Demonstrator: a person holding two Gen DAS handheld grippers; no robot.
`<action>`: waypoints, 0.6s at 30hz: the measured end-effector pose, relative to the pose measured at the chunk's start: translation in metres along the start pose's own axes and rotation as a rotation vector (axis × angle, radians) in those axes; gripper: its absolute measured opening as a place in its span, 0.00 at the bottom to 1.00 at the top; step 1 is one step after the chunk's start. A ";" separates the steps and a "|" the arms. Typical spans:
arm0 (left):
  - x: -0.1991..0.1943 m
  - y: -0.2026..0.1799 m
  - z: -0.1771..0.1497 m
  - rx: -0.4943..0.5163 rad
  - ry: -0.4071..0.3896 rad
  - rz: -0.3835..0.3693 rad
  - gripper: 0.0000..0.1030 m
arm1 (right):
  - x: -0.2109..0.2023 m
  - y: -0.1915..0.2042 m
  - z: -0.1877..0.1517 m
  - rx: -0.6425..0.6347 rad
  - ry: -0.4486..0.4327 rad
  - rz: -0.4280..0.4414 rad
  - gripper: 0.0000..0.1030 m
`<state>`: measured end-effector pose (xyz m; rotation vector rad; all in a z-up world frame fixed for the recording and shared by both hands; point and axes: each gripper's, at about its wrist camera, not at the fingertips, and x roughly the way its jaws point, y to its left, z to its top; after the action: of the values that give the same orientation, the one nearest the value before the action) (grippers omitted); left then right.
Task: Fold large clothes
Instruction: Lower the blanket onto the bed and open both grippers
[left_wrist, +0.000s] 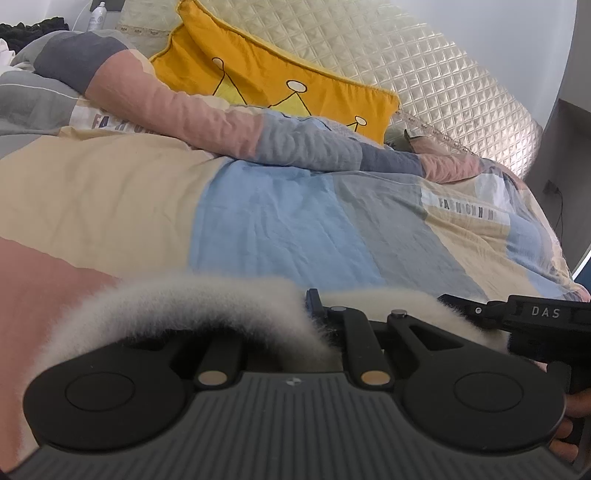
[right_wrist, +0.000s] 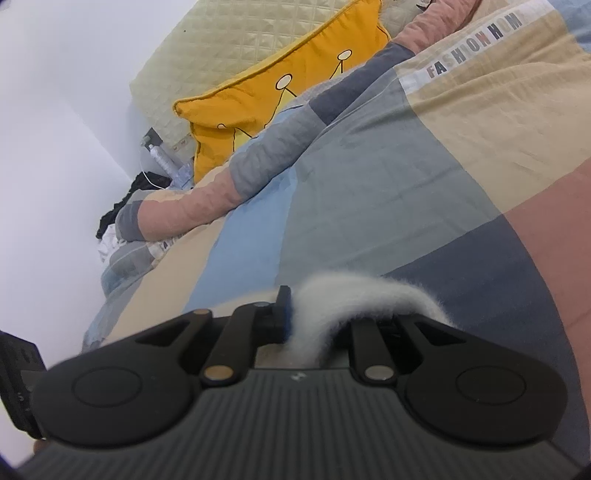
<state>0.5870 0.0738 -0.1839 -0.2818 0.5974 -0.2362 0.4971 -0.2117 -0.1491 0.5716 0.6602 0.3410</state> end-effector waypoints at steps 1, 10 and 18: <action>0.000 -0.001 0.000 0.004 0.000 0.002 0.15 | 0.000 0.000 0.000 0.003 -0.001 0.001 0.16; -0.009 0.007 0.001 -0.056 0.014 -0.063 0.28 | -0.005 -0.005 -0.001 0.029 -0.018 0.033 0.17; -0.069 -0.023 0.002 0.036 0.036 -0.021 0.67 | -0.029 0.034 -0.005 -0.146 0.024 0.018 0.69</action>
<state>0.5294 0.0731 -0.1394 -0.2498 0.6252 -0.2725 0.4682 -0.1965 -0.1178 0.4344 0.6481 0.4098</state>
